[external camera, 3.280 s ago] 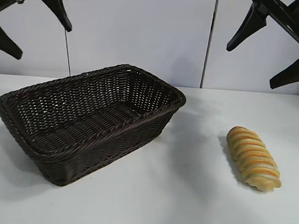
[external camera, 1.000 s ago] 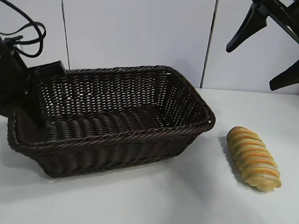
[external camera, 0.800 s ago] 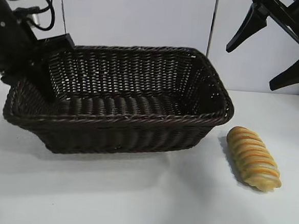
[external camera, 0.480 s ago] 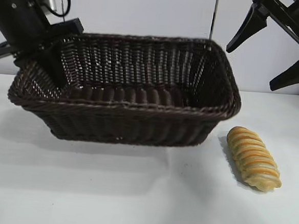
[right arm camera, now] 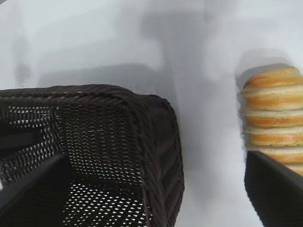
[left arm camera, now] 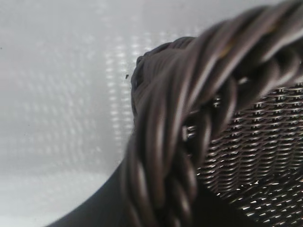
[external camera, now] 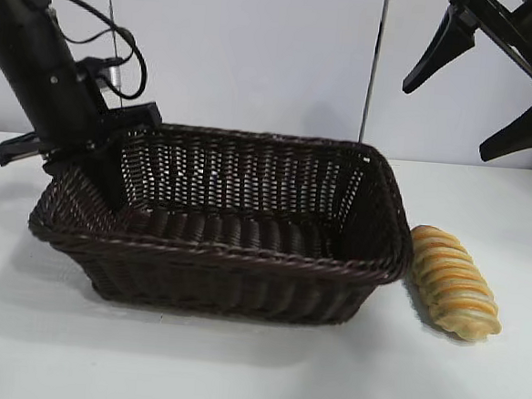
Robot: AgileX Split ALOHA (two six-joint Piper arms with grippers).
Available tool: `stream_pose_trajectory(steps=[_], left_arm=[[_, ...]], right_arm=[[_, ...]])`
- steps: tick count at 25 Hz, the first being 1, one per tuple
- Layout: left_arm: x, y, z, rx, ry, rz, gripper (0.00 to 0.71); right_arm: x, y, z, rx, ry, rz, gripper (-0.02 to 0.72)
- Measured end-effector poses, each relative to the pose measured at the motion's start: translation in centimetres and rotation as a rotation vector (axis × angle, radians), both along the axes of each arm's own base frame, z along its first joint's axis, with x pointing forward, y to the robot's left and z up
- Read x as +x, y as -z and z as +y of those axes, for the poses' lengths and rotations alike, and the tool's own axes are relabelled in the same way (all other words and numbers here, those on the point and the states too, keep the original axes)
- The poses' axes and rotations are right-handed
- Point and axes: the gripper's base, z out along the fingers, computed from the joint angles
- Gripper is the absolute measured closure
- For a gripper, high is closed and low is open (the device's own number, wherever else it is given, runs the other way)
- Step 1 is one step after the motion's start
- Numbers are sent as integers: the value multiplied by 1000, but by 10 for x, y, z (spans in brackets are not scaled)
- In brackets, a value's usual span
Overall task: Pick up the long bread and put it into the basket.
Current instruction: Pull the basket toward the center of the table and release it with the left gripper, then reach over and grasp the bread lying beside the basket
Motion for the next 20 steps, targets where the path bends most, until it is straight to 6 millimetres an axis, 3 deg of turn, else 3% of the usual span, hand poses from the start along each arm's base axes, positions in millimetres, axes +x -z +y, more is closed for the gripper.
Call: stream_pose_trajectory(steps=[3,5,7,10,15,20], left_arm=[[0,-1,-2,-19,-7,10,378],[-2,-2,-2,-23,-1,26,194],[-2,-7,-2,-25,7,28,94],[-2,-28,0,-8,22,-14,42],[3,-93,13,115,26,-190,25],[12,-129,34,279,12,-283,23]], right_arm=[[0,0,0,1,0,0,9],[0,0,0,1,0,0,9],[0,0,0,1,0,0,9],[0,0,0,1,0,0,9],[0,0,0,2,-1,2,9],[0,0,0,2,-2,3,9]])
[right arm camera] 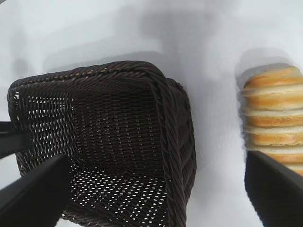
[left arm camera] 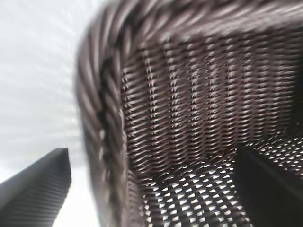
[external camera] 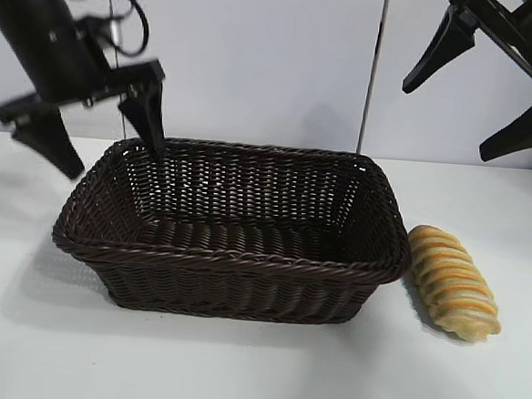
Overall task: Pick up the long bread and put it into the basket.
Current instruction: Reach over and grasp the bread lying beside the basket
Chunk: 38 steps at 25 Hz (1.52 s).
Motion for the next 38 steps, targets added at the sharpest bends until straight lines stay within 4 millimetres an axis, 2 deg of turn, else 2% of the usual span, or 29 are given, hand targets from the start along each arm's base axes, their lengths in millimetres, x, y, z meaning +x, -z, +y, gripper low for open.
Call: stream_pose_trajectory(steps=[3,8,12,16,20,23,27,31,33,35,38], left_arm=[[6,-7,30,57,-60,-20,23],[8,-6,120,112,-263,22,23],[-4,-13,183,72,-424,19,23],[-24,-39,205,-43,-476,-43,23],[-54,-87,200,-70,-456,-172,20],[-87,-131,188,-59,-435,-295,18],[-151,-191,165,-36,-405,-482,18],[-224,-238,124,-16,-292,-685,18],[-259,-253,105,-23,-207,-771,18],[-298,-259,93,-30,-133,-843,17],[-346,-248,89,-30,-66,-889,18]], right_arm=[[0,0,0,0,0,0,9],[0,0,0,0,0,0,9],[0,0,0,0,0,0,9],[0,0,0,0,0,0,9],[0,0,0,-1,0,0,9],[0,0,0,-2,-3,-2,9],[0,0,0,-4,-11,-2,9],[-1,0,1,-3,-22,6,9],[-2,0,1,-3,-23,7,9],[-2,0,1,-3,-23,7,9],[-2,0,1,-4,-26,6,9]])
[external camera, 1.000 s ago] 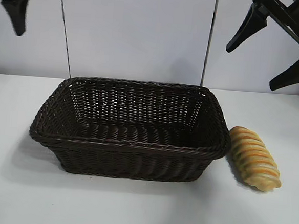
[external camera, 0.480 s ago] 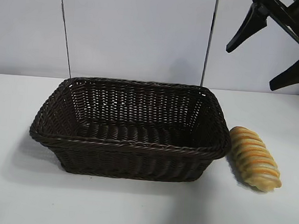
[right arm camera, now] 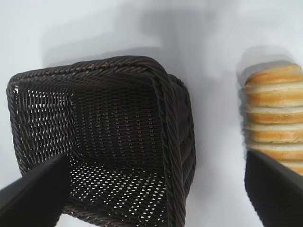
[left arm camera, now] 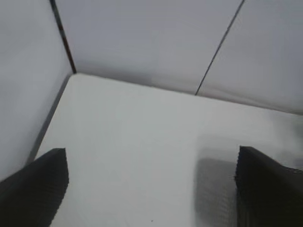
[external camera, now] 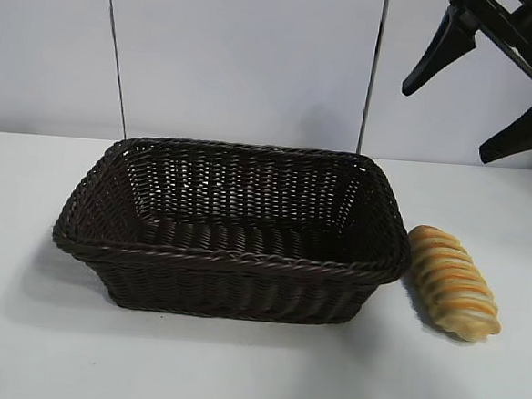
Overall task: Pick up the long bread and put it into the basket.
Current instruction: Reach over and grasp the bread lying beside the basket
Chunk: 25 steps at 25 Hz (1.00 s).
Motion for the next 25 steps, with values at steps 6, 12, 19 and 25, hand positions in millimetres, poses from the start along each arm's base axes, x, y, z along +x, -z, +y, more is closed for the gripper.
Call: stream_pose_trajectory(steps=[6,12,19,25], left_arm=[[-62,70,5,14,4,42,18],[-89,155,4,-26,23,130,18],[-85,219,2,-62,22,242,18],[-72,246,1,-61,15,325,18]], right_arm=[[0,0,0,-2,-1,0,9],[0,0,0,-6,-10,-6,9],[0,0,0,-13,-25,-14,9],[0,0,0,-14,-28,-15,9]])
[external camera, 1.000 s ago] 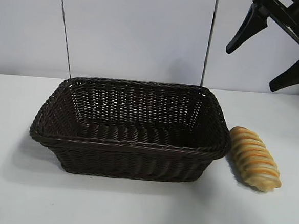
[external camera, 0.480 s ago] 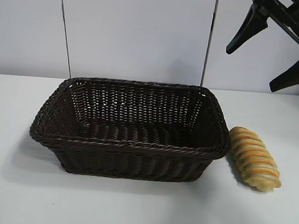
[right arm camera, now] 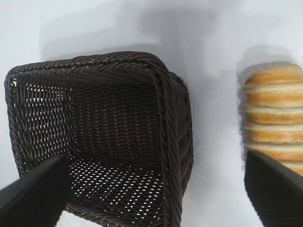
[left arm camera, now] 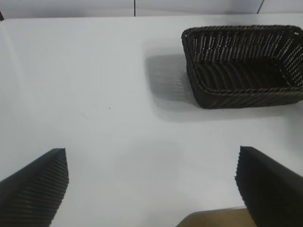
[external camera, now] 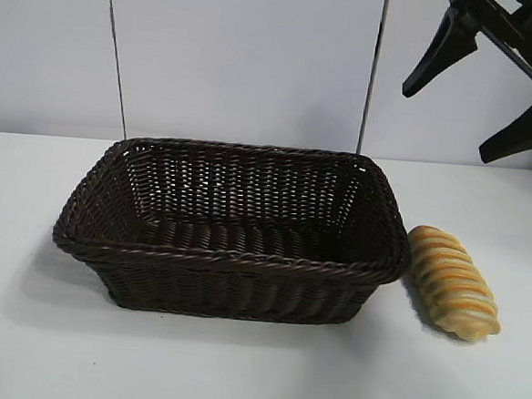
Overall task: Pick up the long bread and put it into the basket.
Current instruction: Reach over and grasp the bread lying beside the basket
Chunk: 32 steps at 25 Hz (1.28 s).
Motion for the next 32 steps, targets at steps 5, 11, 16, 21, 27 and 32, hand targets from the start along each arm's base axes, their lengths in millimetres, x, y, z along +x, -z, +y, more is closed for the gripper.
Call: stream_pose_trajectory(steps=[5,11,16,21,27,32], left_arm=[[6,14,0,2,-2,37,18],[7,14,0,2,-2,37,18],[5,14,0,2,-1,8,18],[-9,14,1,-5,1,-92,18],[-10,20,1,-5,2,-92,18],[-7,22,1,14,15,-105,18]], right_arm=[[0,0,0,0,0,0,9],[0,0,0,-3,-6,-3,9],[0,0,0,-6,-13,-8,9],[0,0,0,-8,-15,-9,9],[-1,3,-4,-80,-49,-12,9],[-4,10,-18,-274,-119,2,9]])
